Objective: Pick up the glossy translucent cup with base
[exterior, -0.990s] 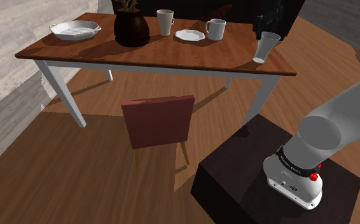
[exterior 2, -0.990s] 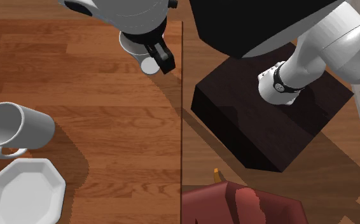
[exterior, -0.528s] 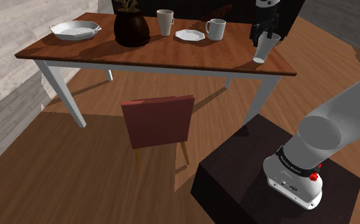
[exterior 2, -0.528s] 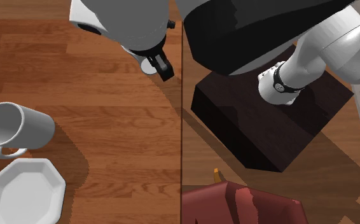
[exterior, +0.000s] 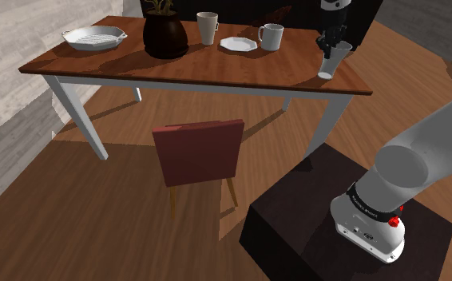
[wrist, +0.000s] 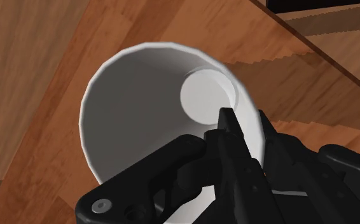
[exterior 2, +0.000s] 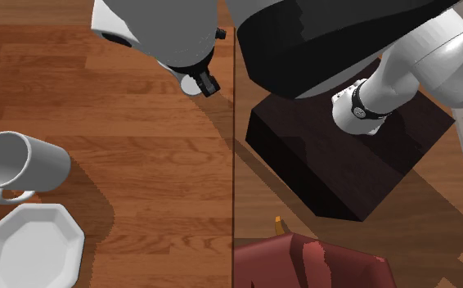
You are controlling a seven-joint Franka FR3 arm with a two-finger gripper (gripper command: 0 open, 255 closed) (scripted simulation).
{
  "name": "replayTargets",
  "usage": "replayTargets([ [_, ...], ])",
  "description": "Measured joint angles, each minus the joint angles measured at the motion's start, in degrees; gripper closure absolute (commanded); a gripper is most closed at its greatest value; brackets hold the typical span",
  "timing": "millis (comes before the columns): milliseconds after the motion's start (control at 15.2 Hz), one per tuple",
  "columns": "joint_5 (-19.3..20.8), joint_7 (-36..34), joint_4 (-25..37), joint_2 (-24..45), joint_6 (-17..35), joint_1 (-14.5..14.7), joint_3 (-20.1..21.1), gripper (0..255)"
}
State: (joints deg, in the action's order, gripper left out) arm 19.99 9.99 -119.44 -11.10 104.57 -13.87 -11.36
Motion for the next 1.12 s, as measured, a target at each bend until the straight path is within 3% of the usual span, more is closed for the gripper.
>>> replayTargets([
  [264,0.0,0.1,0.2,0.0,-0.2,0.0,0.0,255],
  [1122,-0.6,2.7,9.4,-0.3,-9.4,0.2,0.4,255],
])
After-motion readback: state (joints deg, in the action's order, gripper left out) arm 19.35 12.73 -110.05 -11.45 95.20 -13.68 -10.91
